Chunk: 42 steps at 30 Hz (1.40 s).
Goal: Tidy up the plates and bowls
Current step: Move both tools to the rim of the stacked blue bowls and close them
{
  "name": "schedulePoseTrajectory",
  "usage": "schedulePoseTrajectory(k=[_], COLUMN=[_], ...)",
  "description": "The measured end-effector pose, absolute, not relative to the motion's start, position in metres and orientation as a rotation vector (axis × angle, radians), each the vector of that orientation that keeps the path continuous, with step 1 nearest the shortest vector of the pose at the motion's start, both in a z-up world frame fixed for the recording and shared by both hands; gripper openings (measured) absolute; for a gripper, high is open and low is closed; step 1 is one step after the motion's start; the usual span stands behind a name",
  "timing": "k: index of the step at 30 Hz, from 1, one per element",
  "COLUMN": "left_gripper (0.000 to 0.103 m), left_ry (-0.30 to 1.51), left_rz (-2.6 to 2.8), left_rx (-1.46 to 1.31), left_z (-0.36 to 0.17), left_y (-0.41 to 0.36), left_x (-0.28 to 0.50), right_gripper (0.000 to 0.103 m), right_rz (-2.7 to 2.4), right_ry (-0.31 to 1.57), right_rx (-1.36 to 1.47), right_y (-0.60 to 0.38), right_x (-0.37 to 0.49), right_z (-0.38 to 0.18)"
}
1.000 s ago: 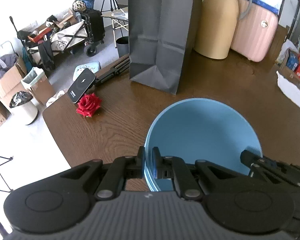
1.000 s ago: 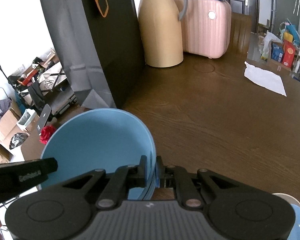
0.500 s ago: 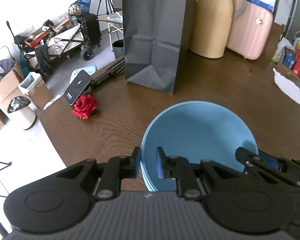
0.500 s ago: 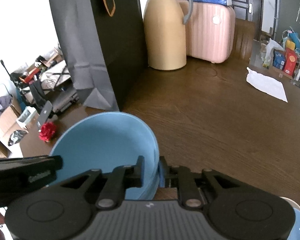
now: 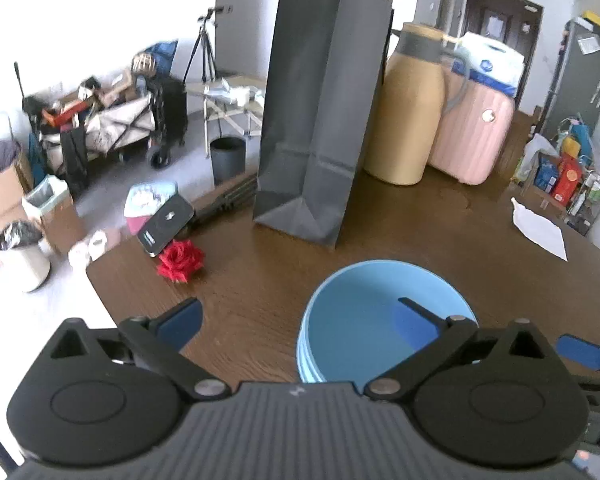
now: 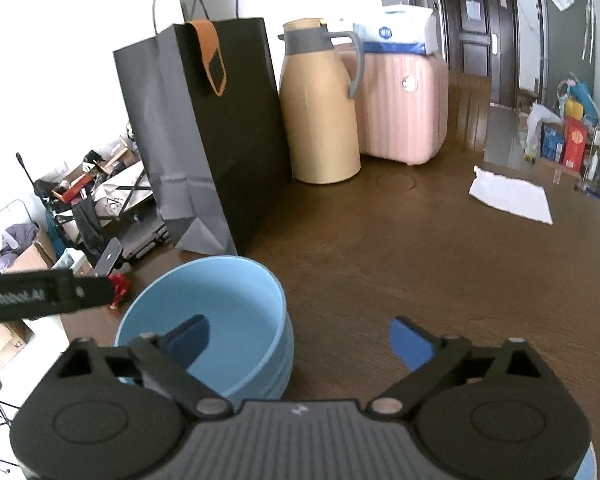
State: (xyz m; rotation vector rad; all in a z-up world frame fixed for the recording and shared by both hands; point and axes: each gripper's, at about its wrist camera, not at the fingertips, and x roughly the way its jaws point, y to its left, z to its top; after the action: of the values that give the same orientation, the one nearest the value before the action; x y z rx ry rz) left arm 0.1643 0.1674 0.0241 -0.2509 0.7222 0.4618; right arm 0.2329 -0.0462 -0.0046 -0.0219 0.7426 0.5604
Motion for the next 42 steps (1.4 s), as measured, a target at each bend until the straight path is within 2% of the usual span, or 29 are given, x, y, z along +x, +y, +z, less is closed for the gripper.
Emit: schedulePoseTrajectory(k=[16,27,40,42], left_gripper=[0.103,0.103,0.103,0.103], left_ry=[0.768,0.820,0.874,0.882], left_rz=[0.334,0.267,0.219,0.214], left_rx=[-0.324,-0.334,-0.343,-0.339], left_z=[0.008,0.001,-0.006,-0.008], left_y=[0.193,0.210,0.221,0.219], left_x=[0.149,0.171,0.206,0.211], right_gripper=[0.103,0.103,0.103,0.100], right_rz=[0.520,0.448,0.483,0.484], right_ry=[0.770,0.777,0.857,0.886], right_rx=[0.008,0.000,-0.044,-0.031], right_y=[-0.053,-0.048,-0.026,-0.024], right_x=[0.222,0.236,0.255,0.261], right_z=[-0.008,-0.010,-0.017,-0.021])
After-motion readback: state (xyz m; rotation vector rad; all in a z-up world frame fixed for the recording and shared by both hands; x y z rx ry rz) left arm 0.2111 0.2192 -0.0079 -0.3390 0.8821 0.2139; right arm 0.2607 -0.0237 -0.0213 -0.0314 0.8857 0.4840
